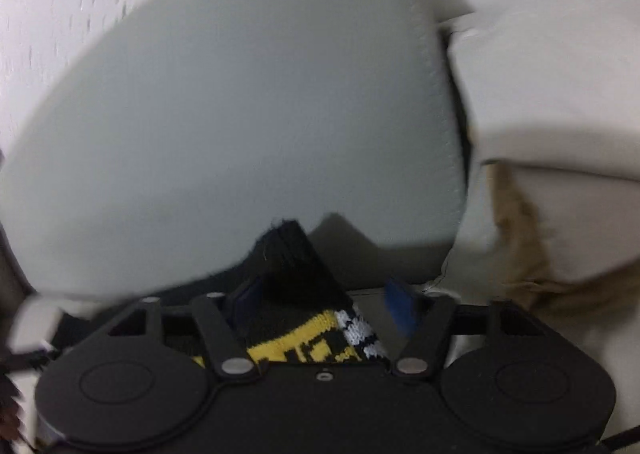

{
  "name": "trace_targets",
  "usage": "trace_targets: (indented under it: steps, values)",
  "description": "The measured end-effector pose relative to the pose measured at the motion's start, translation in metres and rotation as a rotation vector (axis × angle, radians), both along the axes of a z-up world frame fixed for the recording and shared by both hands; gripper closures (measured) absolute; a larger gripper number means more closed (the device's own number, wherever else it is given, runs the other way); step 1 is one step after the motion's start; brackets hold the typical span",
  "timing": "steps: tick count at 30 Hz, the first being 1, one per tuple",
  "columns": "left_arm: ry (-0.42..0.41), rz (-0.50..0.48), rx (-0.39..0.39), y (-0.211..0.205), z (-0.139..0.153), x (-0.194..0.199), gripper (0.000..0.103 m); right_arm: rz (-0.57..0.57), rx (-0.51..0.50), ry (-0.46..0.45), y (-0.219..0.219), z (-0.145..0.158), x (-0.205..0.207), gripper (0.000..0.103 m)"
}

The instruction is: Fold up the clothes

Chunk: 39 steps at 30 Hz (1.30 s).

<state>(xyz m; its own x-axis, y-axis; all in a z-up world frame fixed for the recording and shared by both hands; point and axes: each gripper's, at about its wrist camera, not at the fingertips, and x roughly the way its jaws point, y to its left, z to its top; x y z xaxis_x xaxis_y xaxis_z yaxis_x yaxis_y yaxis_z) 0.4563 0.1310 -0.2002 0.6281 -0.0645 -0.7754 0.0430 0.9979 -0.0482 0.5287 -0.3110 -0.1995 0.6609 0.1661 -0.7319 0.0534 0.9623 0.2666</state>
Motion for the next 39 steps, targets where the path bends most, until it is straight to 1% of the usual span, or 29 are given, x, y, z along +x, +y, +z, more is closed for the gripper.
trace_targets:
  steps: [1,2,3,4,6,7,9,10,11,12,14,15,16,17,19,20,21,23,25,27,28,29,31,32,33,34,36,38,39]
  values:
    - [-0.009,-0.019,0.006,-0.008,0.005,-0.004,0.066,0.021,-0.041,-0.013,0.008,0.001,-0.003,0.081]
    - [-0.039,-0.042,0.056,-0.018,0.010,-0.012,0.088,0.035,-0.083,-0.032,0.016,0.003,-0.007,0.084]
    - [-0.078,-0.064,0.126,-0.028,0.015,-0.021,0.092,0.047,-0.120,-0.066,0.022,0.008,-0.013,0.085]
    - [-0.136,-0.056,0.192,-0.036,0.020,-0.034,0.092,0.048,-0.149,-0.121,0.027,0.015,-0.023,0.085]
    - [-0.287,-0.012,0.264,-0.043,0.033,-0.060,0.092,0.038,-0.202,-0.245,0.033,0.032,-0.044,0.085]
    - [-0.326,0.021,0.285,-0.041,0.031,-0.065,0.092,0.022,-0.226,-0.305,0.035,0.038,-0.053,0.085]
    - [-0.400,0.088,0.328,-0.038,0.027,-0.074,0.089,-0.028,-0.280,-0.352,0.035,0.033,-0.059,0.086]
    - [-0.343,0.097,0.345,-0.037,0.012,-0.064,0.087,-0.045,-0.296,-0.327,0.034,0.023,-0.055,0.085]
    - [-0.270,0.100,0.349,-0.036,-0.003,-0.053,0.086,-0.058,-0.303,-0.276,0.033,0.010,-0.048,0.085]
    - [-0.262,0.106,0.387,-0.041,-0.008,-0.051,0.081,-0.072,-0.299,-0.205,0.031,-0.005,-0.039,0.085]
    - [-0.249,0.119,0.466,-0.050,-0.018,-0.047,0.080,-0.110,-0.257,-0.076,0.027,-0.025,-0.028,0.083]
    - [-0.239,0.128,0.465,-0.053,-0.013,-0.047,0.076,-0.127,-0.239,-0.054,0.026,-0.028,-0.027,0.079]
    - [-0.226,0.134,0.431,-0.051,-0.005,-0.049,0.074,-0.137,-0.228,-0.051,0.024,-0.023,-0.031,0.076]
    - [-0.213,0.141,0.395,-0.049,0.003,-0.050,0.068,-0.141,-0.218,-0.046,0.023,-0.016,-0.036,0.072]
    - [-0.200,0.168,0.324,-0.037,0.025,-0.062,0.067,-0.137,-0.189,-0.079,0.017,0.006,-0.057,0.070]
    - [-0.207,0.180,0.302,-0.033,0.035,-0.071,0.067,-0.136,-0.167,-0.103,0.013,0.019,-0.071,0.065]
    - [-0.222,0.187,0.282,-0.027,0.050,-0.087,0.066,-0.140,-0.137,-0.126,0.008,0.035,-0.087,0.061]
    - [-0.253,0.201,0.243,-0.015,0.079,-0.120,0.066,-0.143,-0.074,-0.176,-0.002,0.069,-0.127,0.058]
    - [-0.282,0.181,0.231,-0.011,0.105,-0.156,0.065,-0.132,-0.027,-0.221,-0.007,0.103,-0.171,0.055]
    - [-0.313,0.156,0.219,-0.011,0.132,-0.194,0.061,-0.103,0.005,-0.259,-0.012,0.135,-0.214,0.054]
    - [-0.327,0.141,0.200,-0.009,0.142,-0.214,0.060,-0.081,0.015,-0.271,-0.008,0.151,-0.222,0.054]
    - [-0.340,0.128,0.180,-0.007,0.150,-0.230,0.058,-0.063,0.024,-0.276,-0.005,0.164,-0.232,0.052]
    - [-0.345,0.103,0.152,-0.007,0.161,-0.255,0.053,-0.036,0.040,-0.280,-0.007,0.184,-0.258,0.045]
    - [-0.335,0.089,0.148,-0.007,0.159,-0.261,0.047,-0.023,0.053,-0.272,-0.011,0.191,-0.264,0.038]
    - [-0.317,0.077,0.140,-0.010,0.155,-0.268,0.044,-0.015,0.071,-0.253,-0.012,0.189,-0.264,0.035]
    - [-0.296,0.064,0.128,-0.013,0.147,-0.276,0.044,-0.008,0.090,-0.232,-0.011,0.184,-0.263,0.035]
    - [-0.241,0.049,0.125,-0.023,0.119,-0.274,0.043,0.003,0.126,-0.182,-0.007,0.169,-0.264,0.035]
    - [-0.184,0.043,0.122,-0.031,0.091,-0.274,0.046,-0.007,0.160,-0.095,-0.003,0.130,-0.261,0.035]
    - [-0.155,0.044,0.119,-0.034,0.076,-0.273,0.048,-0.014,0.180,-0.058,-0.003,0.109,-0.256,0.038]
